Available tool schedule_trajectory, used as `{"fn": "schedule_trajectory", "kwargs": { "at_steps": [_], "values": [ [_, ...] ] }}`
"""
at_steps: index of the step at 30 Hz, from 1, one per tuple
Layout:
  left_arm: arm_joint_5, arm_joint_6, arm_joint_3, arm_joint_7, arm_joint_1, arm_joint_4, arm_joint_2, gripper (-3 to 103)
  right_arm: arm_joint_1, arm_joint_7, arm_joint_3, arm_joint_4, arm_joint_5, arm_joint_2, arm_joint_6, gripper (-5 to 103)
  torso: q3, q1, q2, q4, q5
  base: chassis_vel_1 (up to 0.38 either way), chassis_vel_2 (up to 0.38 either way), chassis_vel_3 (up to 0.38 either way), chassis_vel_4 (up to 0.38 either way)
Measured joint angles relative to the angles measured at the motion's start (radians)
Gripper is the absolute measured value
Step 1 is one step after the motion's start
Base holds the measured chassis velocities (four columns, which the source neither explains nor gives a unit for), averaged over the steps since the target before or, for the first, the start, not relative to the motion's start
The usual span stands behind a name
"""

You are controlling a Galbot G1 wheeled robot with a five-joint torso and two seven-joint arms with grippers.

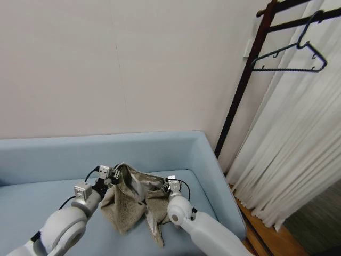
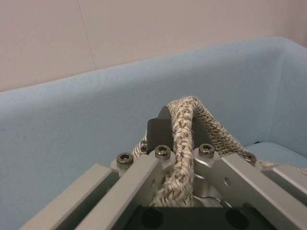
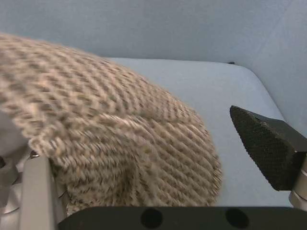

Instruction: Pick up the clothes from the sofa and hang them on the clothes hanger.

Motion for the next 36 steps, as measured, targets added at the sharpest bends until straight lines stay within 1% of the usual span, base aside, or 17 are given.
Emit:
{"fn": "schedule_trajectory", "kwargs": {
  "at_steps": [4, 11, 12, 13, 14, 15, 16, 19, 20, 23, 26, 27, 28, 30, 32, 34, 36],
  "values": [
    [-0.011, 0.000, 0.008, 0.002, -0.028, 0.012, 0.002, 1, -0.030, -0.008, 0.014, 0.036, 0.005, -0.048, 0.000, 83, 0.000, 0.000, 0.000, 0.0000, 0.0000, 0.000, 0.000, 0.000, 0.000],
    [-0.015, 0.000, 0.010, 0.004, -0.037, 0.007, -0.001, 1, -0.044, -0.024, 0.040, 0.032, 0.009, -0.068, 0.009, 80, 0.000, 0.000, 0.000, 0.0000, 0.0001, 0.000, 0.000, 0.000, 0.000],
    [-0.015, 0.000, 0.008, 0.004, -0.034, 0.002, -0.001, 1, -0.044, -0.025, 0.042, 0.032, 0.015, -0.068, 0.012, 75, 0.000, 0.000, 0.000, 0.0001, 0.0001, 0.000, 0.000, 0.000, 0.000],
    [-0.015, 0.000, 0.006, 0.004, -0.032, -0.001, -0.001, 1, -0.044, -0.025, 0.042, 0.032, 0.018, -0.067, 0.015, 75, 0.000, 0.000, 0.000, 0.0001, 0.0000, 0.000, 0.000, 0.000, 0.000],
    [-0.015, 0.000, 0.000, 0.003, -0.026, -0.010, -0.001, 1, -0.042, -0.028, 0.044, 0.028, 0.023, -0.064, 0.022, 64, 0.000, 0.000, 0.000, 0.0002, 0.0000, 0.000, 0.000, 0.000, 0.000],
    [-0.015, 0.000, -0.002, 0.003, -0.023, -0.014, -0.001, 1, -0.041, -0.030, 0.045, 0.025, 0.024, -0.063, 0.027, 64, 0.000, 0.000, 0.000, 0.0002, 0.0001, 0.000, 0.000, 0.000, 0.000],
    [-0.015, 0.000, -0.006, 0.003, -0.018, -0.018, -0.001, 1, -0.041, -0.033, 0.046, 0.021, 0.024, -0.062, 0.032, 58, 0.000, 0.000, 0.000, 0.0002, 0.0001, 0.000, 0.000, 0.000, 0.000],
    [-0.014, -0.001, -0.011, 0.002, -0.013, -0.020, -0.001, 1, -0.042, -0.034, 0.049, 0.020, 0.024, -0.062, 0.038, 53, 0.000, 0.000, 0.000, 0.0002, 0.0001, 0.000, 0.000, 0.000, 0.000],
    [-0.012, -0.003, -0.014, 0.000, -0.011, -0.020, -0.001, 1, -0.047, -0.037, 0.051, 0.023, 0.024, -0.068, 0.042, 42, 0.000, 0.000, 0.000, 0.0003, 0.0000, 0.000, 0.000, 0.000, 0.000],
    [-0.010, -0.004, -0.019, -0.003, -0.010, -0.017, -0.001, 1, -0.058, -0.043, 0.058, 0.036, 0.023, -0.081, 0.045, 37, 0.000, 0.000, 0.000, 0.0001, -0.0001, 0.000, 0.000, 0.000, 0.000],
    [-0.008, -0.005, -0.023, -0.008, -0.012, -0.009, -0.003, 1, -0.083, -0.049, 0.075, 0.062, 0.022, -0.105, 0.046, 21, 0.000, 0.000, 0.000, 0.0000, -0.0001, 0.000, 0.000, 0.000, 0.000],
    [-0.008, -0.005, -0.023, -0.008, -0.012, -0.009, -0.003, 1, -0.083, -0.049, 0.075, 0.062, 0.022, -0.105, 0.046, 21, 0.000, 0.000, 0.000, 0.0000, -0.0001, 0.000, 0.000, 0.000, 0.000],
    [-0.008, -0.005, -0.023, -0.008, -0.013, -0.008, -0.004, 1, -0.090, -0.052, 0.080, 0.069, 0.022, -0.111, 0.046, 13, 0.000, 0.000, 0.000, 0.0000, -0.0001, 0.000, 0.000, 0.000, 0.000],
    [-0.008, -0.005, -0.023, -0.008, -0.014, -0.007, -0.005, 1, -0.105, -0.063, 0.088, 0.079, 0.019, -0.121, 0.046, 14, 0.000, 0.000, 0.000, 0.0000, -0.0001, 0.000, 0.000, 0.000, 0.000],
    [-0.007, -0.006, -0.022, -0.010, -0.014, -0.008, -0.005, 1, -0.128, -0.077, 0.096, 0.090, 0.009, -0.131, 0.046, 25, 0.000, 0.000, 0.000, -0.0001, 0.0000, 0.000, 0.000, 0.000, 0.000],
    [-0.007, -0.006, -0.021, -0.010, -0.015, -0.008, -0.005, 1, -0.133, -0.079, 0.097, 0.093, 0.005, -0.133, 0.045, 25, 0.000, 0.000, 0.000, -0.0001, -0.0001, 0.000, 0.000, 0.000, 0.000],
    [-0.007, -0.006, -0.019, -0.010, -0.015, -0.008, -0.007, 1, -0.154, -0.083, 0.098, 0.107, -0.001, -0.141, 0.045, 35, 0.000, 0.000, 0.000, 0.0000, 0.0000, 0.000, 0.000, 0.000, 0.000]
  ]
}}
